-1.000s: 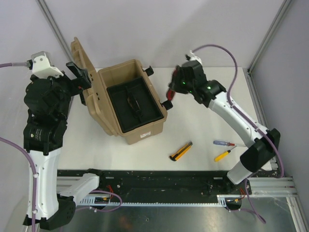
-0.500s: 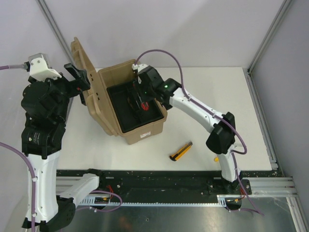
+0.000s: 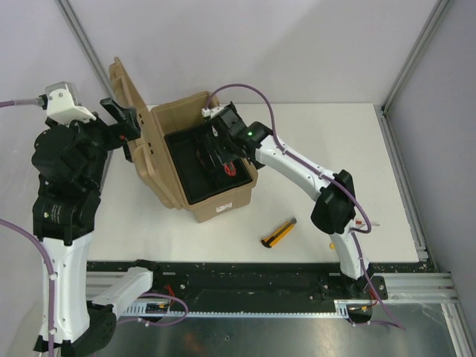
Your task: Pack the tool kit
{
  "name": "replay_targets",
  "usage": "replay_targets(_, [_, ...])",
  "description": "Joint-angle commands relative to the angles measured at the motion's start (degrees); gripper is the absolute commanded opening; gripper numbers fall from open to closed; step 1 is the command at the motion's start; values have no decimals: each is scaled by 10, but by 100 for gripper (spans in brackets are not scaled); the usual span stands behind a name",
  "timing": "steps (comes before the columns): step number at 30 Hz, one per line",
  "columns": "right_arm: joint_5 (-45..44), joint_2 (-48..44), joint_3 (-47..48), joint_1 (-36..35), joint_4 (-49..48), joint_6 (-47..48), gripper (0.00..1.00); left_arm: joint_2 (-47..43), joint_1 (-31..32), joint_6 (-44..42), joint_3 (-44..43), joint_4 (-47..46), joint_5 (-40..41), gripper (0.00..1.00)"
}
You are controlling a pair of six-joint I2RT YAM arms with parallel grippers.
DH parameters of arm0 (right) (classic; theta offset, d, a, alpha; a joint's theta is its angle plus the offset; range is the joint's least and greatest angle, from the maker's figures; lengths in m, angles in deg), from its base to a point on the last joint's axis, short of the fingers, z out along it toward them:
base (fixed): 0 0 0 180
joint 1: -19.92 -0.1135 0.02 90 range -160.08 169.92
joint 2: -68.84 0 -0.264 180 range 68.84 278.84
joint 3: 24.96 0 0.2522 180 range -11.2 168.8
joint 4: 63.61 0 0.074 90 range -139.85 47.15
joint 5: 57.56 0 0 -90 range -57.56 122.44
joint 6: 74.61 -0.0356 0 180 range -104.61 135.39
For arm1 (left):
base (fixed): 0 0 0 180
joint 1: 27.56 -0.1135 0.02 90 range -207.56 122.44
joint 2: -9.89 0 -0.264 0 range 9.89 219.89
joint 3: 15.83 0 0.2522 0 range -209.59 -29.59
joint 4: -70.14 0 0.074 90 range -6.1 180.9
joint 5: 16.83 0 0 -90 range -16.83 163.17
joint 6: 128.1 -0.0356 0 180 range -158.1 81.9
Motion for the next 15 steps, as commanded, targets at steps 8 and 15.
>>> replay_targets(8, [-14, 36, 22, 5, -4, -10, 27, -27, 3, 8, -43, -16, -31, 99])
replay_targets(15, [-22, 31, 27, 6, -8, -17, 44, -33, 2, 7, -40, -16, -27, 99])
